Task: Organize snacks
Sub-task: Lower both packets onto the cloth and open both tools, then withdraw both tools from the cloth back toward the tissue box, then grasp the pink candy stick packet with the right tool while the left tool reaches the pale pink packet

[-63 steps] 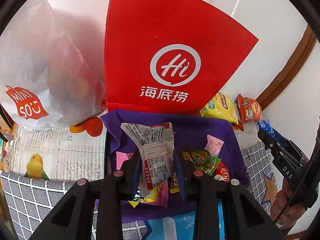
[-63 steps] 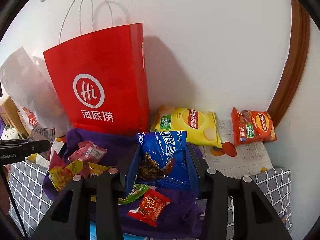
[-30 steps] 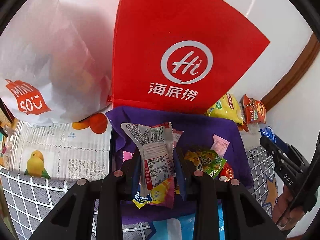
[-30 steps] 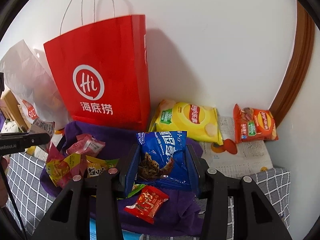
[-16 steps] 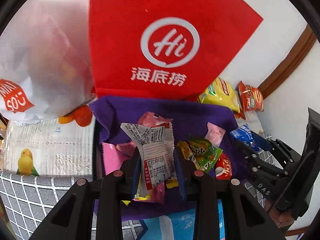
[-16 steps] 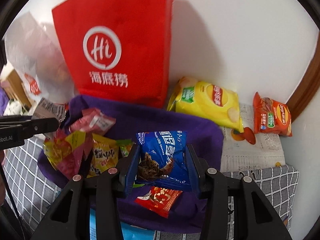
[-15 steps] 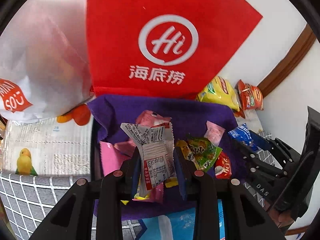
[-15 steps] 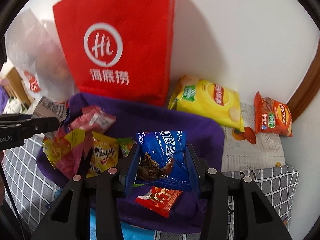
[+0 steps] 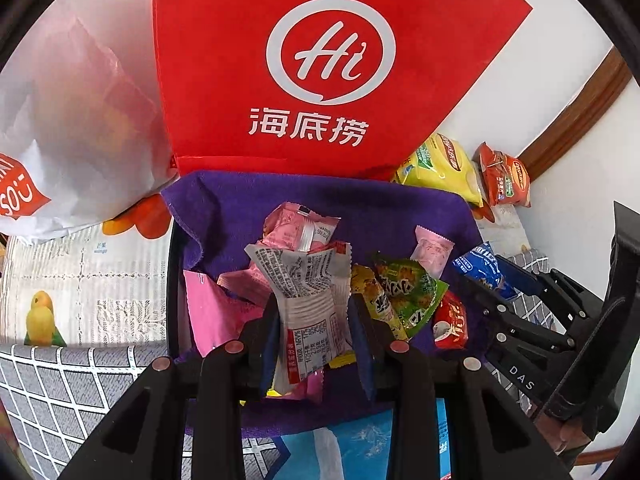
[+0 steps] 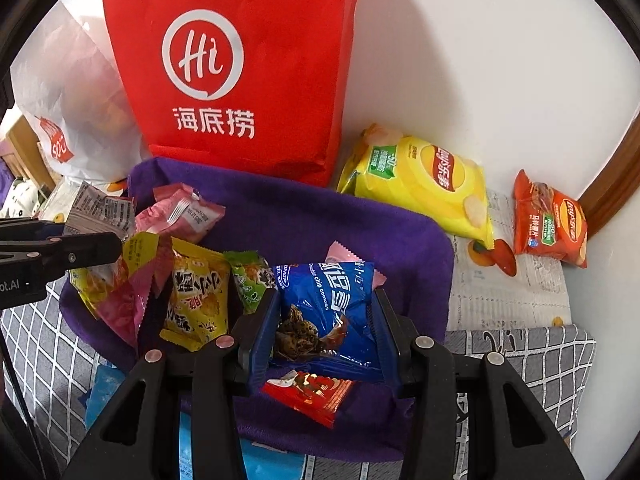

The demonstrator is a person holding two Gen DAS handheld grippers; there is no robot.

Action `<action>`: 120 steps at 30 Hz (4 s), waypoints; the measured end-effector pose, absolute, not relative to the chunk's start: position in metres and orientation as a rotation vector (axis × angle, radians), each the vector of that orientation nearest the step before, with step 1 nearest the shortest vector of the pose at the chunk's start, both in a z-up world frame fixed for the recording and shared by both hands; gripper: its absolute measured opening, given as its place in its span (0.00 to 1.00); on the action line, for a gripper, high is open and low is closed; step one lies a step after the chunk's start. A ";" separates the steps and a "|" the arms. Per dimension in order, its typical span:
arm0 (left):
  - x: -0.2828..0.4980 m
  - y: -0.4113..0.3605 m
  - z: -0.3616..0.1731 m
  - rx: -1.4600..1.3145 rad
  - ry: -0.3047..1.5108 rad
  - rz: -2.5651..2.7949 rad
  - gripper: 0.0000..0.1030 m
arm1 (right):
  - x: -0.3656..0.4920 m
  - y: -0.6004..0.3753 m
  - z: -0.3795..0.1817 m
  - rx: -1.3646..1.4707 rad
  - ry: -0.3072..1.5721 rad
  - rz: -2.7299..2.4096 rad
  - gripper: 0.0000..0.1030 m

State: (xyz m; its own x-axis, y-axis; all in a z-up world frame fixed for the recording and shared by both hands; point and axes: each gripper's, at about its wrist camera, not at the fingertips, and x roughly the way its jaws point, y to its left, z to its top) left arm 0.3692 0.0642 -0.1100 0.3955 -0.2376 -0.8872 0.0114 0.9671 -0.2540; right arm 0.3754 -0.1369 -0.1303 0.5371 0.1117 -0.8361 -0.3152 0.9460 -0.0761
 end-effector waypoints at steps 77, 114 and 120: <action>0.219 0.059 -0.036 -0.135 0.984 -0.230 0.72 | 0.158 -0.187 -0.145 0.060 1.019 0.281 0.62; 0.137 0.061 -0.115 -0.288 1.131 -0.209 0.72 | 0.109 -0.242 -0.117 0.037 1.009 0.270 0.11; 0.133 0.035 -0.115 -0.250 1.151 -0.201 0.72 | 0.130 -0.259 -0.153 0.096 1.029 0.258 0.14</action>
State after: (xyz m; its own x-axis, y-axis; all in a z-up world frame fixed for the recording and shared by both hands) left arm 0.1325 0.0352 -0.1150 0.3950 -0.2842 -0.8736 0.0291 0.9543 -0.2973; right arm 0.1300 -0.2586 -0.1526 0.4885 0.2570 -0.8338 -0.1674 0.9655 0.1995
